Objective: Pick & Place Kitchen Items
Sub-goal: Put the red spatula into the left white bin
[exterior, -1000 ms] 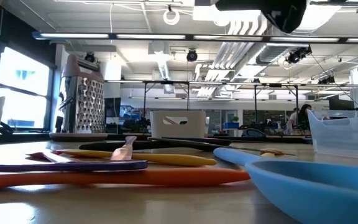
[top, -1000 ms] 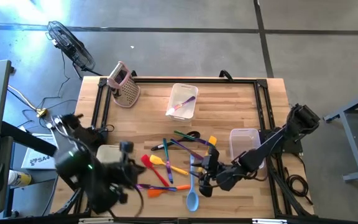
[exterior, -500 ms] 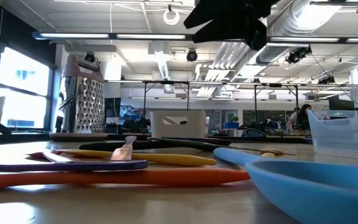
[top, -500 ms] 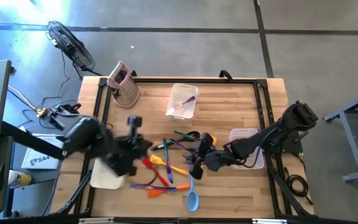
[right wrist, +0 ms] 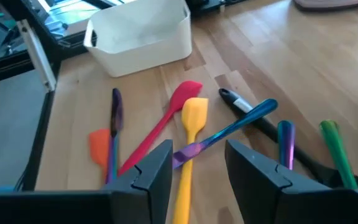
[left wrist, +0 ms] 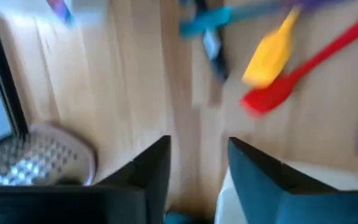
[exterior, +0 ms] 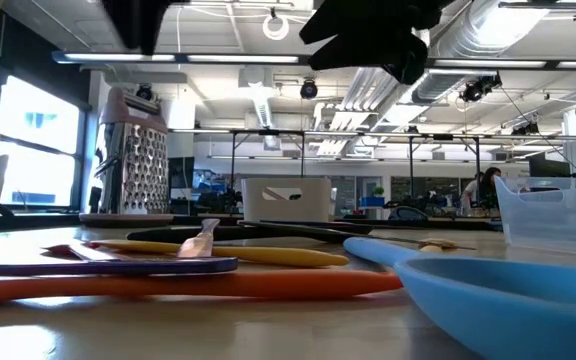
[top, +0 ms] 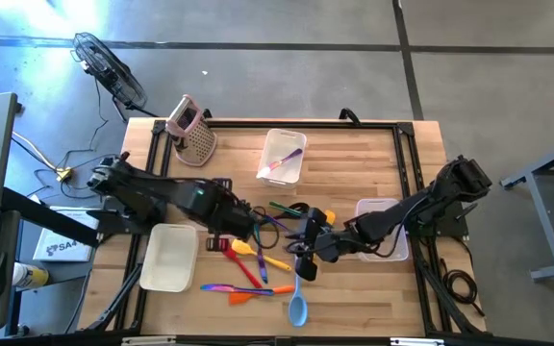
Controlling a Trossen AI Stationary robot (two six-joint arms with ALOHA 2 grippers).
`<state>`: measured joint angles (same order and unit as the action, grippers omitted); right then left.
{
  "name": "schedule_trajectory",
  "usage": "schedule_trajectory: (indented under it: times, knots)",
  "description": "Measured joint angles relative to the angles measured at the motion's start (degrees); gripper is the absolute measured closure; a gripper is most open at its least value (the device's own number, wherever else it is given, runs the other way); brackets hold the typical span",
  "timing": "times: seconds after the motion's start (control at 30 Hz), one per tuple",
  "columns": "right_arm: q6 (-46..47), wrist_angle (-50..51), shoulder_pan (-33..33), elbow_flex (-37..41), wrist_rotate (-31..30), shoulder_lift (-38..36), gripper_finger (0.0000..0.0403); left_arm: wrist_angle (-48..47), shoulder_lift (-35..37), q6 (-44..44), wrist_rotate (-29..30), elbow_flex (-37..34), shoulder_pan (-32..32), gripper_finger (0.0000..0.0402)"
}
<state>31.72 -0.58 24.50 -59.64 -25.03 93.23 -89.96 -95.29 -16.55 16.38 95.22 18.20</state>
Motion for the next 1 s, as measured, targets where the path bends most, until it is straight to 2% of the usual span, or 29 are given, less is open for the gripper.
schedule_trajectory:
  times: [0.1,0.2,0.3,0.4,0.6,0.8,1.0]
  knots:
    - [1.6,-0.1,1.2,0.0,0.0,0.0,0.0263,1.0,-0.2,1.1,-0.2,-9.3,-0.9,0.0219]
    - [3.0,-0.1,2.1,0.0,0.0,0.0,0.0263,3.9,-0.3,4.6,-0.7,-18.9,-1.0,0.0212]
    - [3.1,-0.1,2.9,0.0,0.0,0.0,0.0263,9.9,-0.4,8.3,-2.7,-26.7,-0.9,0.0211]
    - [3.0,-0.1,3.4,0.0,-0.2,0.0,0.0263,17.6,-0.4,11.6,-2.8,-31.5,-0.9,0.0210]
    - [2.7,-0.1,3.4,0.0,-0.3,0.0,0.0263,30.5,-0.4,18.7,-4.1,-33.9,1.0,0.0210]
    - [2.6,0.8,3.4,0.0,-0.3,0.0,0.0263,35.1,-0.4,26.2,-11.0,-34.0,4.1,0.0210]
    - [2.5,2.1,3.3,0.0,-0.3,0.0,0.0263,39.7,-0.4,28.8,-9.8,-34.0,5.6,0.0210]
